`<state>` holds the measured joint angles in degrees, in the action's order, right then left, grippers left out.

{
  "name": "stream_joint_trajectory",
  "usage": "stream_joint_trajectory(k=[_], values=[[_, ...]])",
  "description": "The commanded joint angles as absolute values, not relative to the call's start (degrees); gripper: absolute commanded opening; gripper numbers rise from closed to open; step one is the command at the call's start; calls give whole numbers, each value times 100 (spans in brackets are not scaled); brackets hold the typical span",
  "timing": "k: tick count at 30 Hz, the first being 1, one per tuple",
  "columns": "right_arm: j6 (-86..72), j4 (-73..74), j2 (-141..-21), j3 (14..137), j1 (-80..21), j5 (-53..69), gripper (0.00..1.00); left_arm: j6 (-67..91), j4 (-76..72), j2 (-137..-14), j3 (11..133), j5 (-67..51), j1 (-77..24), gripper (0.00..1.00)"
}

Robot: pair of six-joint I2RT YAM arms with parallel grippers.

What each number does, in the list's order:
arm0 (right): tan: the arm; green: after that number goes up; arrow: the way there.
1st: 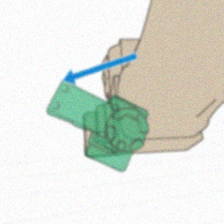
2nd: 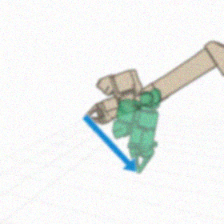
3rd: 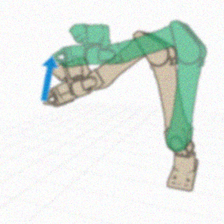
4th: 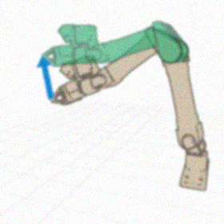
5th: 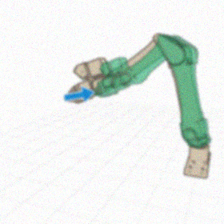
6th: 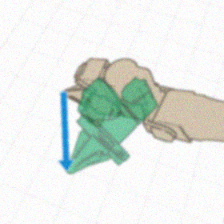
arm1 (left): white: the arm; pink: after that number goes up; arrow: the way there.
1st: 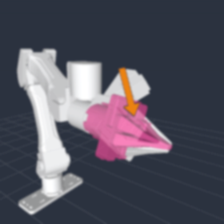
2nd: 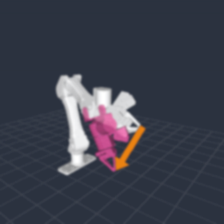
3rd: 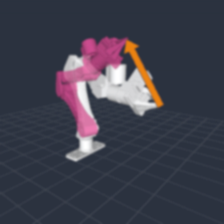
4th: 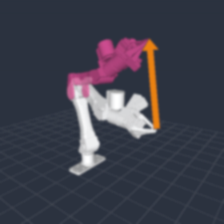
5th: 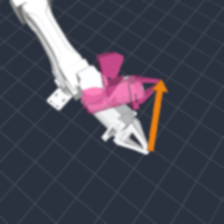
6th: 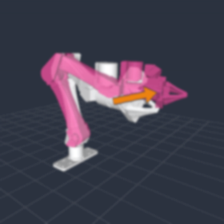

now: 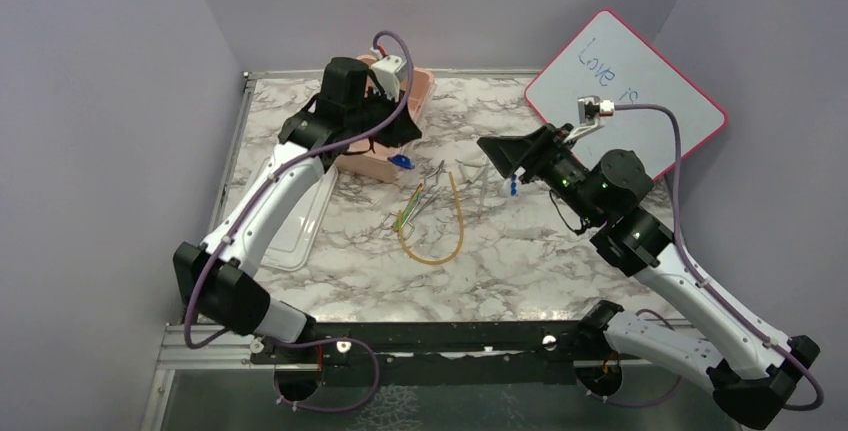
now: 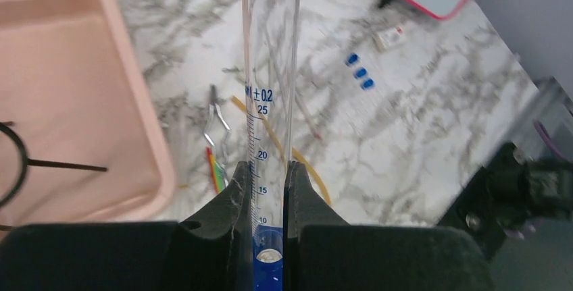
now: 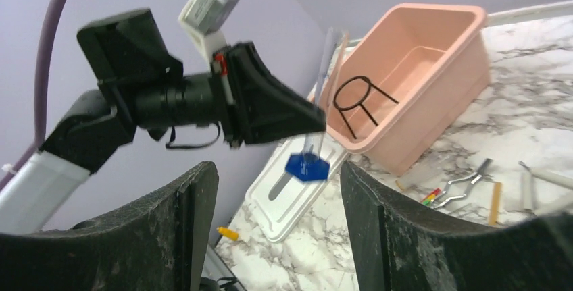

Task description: Organize the chemistry lab equipment

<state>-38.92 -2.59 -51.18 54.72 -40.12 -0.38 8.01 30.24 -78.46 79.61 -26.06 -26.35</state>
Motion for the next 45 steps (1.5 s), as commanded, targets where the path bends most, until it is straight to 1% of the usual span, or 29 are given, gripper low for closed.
stream_joint_trajectory(k=[1, 3, 5, 10, 11, 15, 19, 24, 28, 31, 35, 40, 45], values=[[-3791, 267, -4890, 5192, -3999, -536, 70, 392, 3820, -8919, 9296, -1487, -2294, 0], [-3843, 377, -4828, 5103, -3999, -506, 70, 169, 4170, -9423, 9988, -1206, -2093, 0], [-3868, 462, -4737, 5000, -3999, -432, 69, 45, 4356, -9908, 10548, -1485, -1844, 0], [-3901, 226, -4506, 4506, -3999, -317, 69, -543, 4710, -11037, 11375, -1594, -1698, 0], [-3849, 269, -4419, 4437, -4001, -336, 69, -534, 4918, -11735, 12005, -1562, -1662, 0], [-3732, 354, -4384, 4444, -4000, -398, 69, -648, 4998, -12370, 12565, -1318, -1661, 0], [-3716, 372, -4380, 4397, -4001, -405, 69, -570, 5144, -12907, 12771, -1249, -1661, 0], [-3744, 337, -4435, 4334, -3999, -374, 69, -352, 5079, -13089, 12274, -1600, -1676, 0], [-3776, 316, -4502, 4325, -3999, -306, 69, -294, 4993, -13218, 12152, -1449, -1725, 0], [-3835, 324, -4506, 4295, -4003, -290, 68, -248, 4933, -13243, 12112, -1330, -1724, 5], [-3876, 336, -4492, 4281, -3999, -298, 68, -205, 4926, -13315, 12150, -1251, -1725, 17], [-3877, 398, -4482, 4314, -3999, -290, 68, -111, 4931, -13172, 12221, -1311, -1731, 28], [-3900, 422, -4471, 4313, -3999, -255, 68, -53, 4931, -12816, 12380, -1239, -1725, 33]])
